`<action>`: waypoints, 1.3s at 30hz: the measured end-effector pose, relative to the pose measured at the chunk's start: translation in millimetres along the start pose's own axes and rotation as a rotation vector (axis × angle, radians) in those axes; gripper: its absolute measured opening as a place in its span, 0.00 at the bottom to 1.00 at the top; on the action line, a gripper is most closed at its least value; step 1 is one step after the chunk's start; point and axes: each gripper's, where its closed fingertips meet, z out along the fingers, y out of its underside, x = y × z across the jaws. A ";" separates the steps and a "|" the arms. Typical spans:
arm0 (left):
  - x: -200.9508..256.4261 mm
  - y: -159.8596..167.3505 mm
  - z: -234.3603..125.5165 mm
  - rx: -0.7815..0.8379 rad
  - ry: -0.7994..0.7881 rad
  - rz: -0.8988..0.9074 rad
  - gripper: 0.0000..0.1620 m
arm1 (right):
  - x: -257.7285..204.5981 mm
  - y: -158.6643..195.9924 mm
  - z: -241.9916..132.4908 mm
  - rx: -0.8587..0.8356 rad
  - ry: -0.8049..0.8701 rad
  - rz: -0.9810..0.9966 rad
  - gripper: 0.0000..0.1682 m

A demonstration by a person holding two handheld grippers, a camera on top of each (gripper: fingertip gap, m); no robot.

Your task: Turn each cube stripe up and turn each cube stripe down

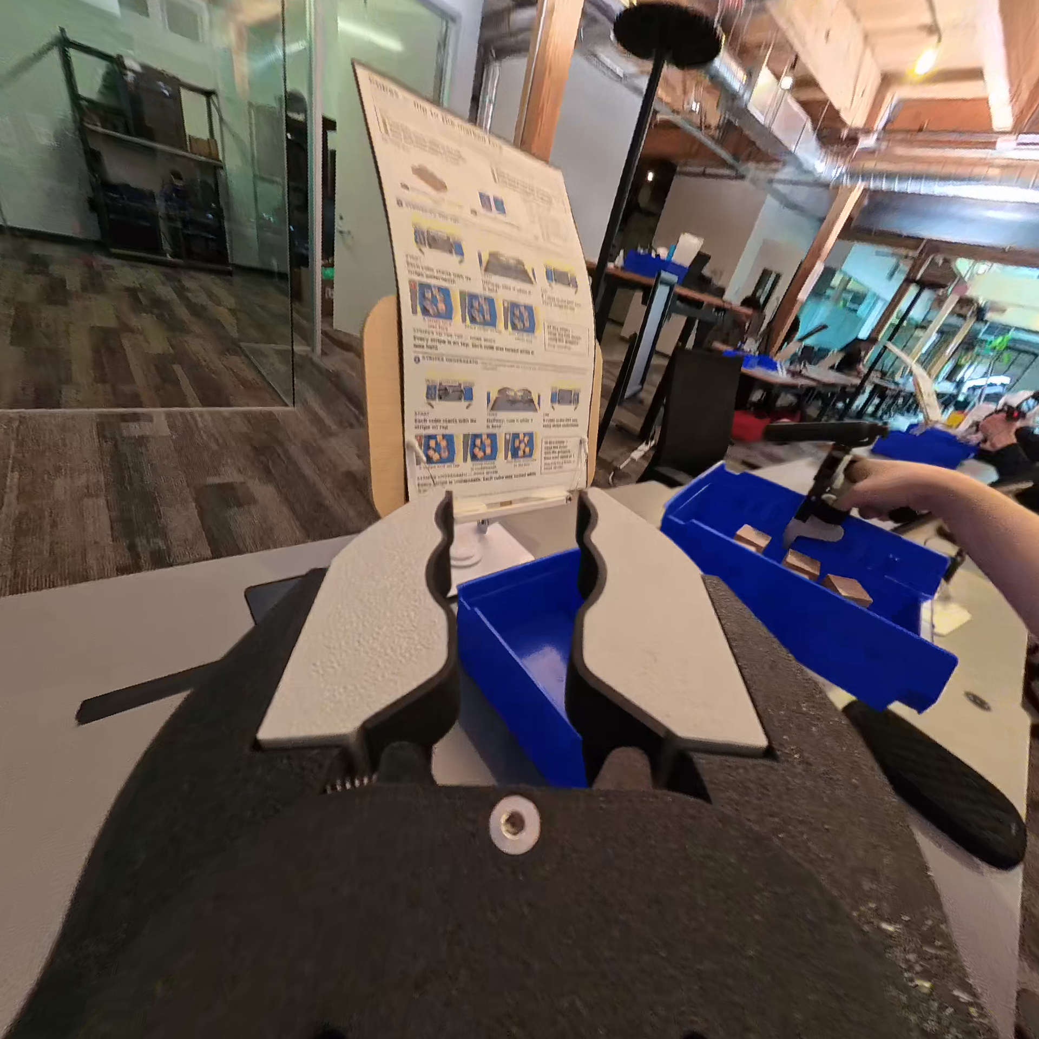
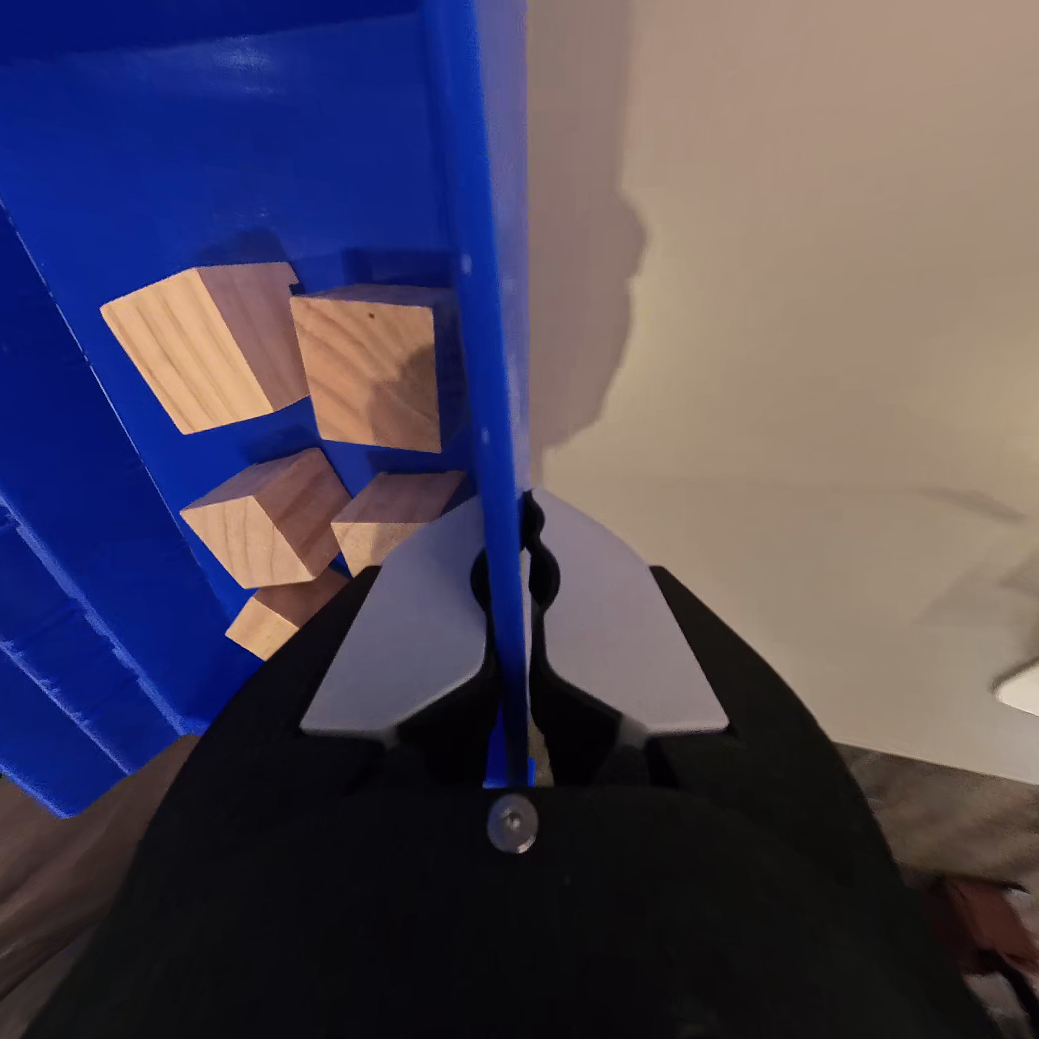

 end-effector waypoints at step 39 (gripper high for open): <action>73.6 -20.4 -58.7 0.090 0.104 0.088 0.27 | -583.8 -191.7 169.8 -0.099 -0.087 -0.832 0.04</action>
